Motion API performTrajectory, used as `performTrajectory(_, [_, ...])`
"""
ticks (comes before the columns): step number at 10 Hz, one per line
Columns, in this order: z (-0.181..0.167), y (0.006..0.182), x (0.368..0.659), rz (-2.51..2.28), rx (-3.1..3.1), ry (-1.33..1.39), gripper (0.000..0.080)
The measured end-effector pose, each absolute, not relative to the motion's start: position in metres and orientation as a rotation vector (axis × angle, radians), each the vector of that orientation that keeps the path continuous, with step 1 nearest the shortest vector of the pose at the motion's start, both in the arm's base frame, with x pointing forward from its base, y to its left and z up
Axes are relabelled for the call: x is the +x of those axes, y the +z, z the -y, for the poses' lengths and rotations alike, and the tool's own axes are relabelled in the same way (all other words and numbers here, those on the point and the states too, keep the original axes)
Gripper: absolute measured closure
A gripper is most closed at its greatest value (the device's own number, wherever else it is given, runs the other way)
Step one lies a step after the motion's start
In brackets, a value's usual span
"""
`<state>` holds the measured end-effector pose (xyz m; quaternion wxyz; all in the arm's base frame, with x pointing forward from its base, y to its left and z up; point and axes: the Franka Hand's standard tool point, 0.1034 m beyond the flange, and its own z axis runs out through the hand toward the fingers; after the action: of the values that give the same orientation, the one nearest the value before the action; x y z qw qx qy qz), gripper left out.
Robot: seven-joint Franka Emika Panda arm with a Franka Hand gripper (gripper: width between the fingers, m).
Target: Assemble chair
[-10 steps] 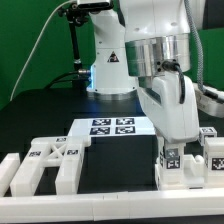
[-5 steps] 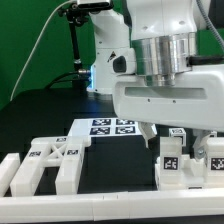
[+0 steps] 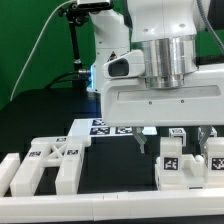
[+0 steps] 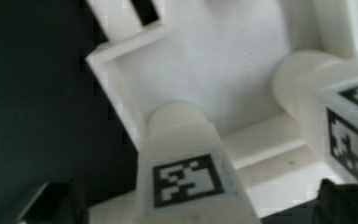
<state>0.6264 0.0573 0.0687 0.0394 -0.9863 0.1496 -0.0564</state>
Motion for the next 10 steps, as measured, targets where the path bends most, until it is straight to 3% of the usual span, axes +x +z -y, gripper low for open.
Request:
performTrajectory(1, [-0.0574, 0.0685, 0.6262, -0.484, -3.018, -0.171, 0.0368])
performTrajectory(2, [-0.0574, 0.0684, 0.6262, -0.503, -3.014, -0.170, 0.0368])
performTrajectory(3, [-0.0563, 0.0682, 0.6262, -0.505, -3.015, -0.170, 0.0514])
performTrajectory(10, [-0.0628, 0.0674, 0.6360, -1.861, -2.355, -0.097, 0.0514])
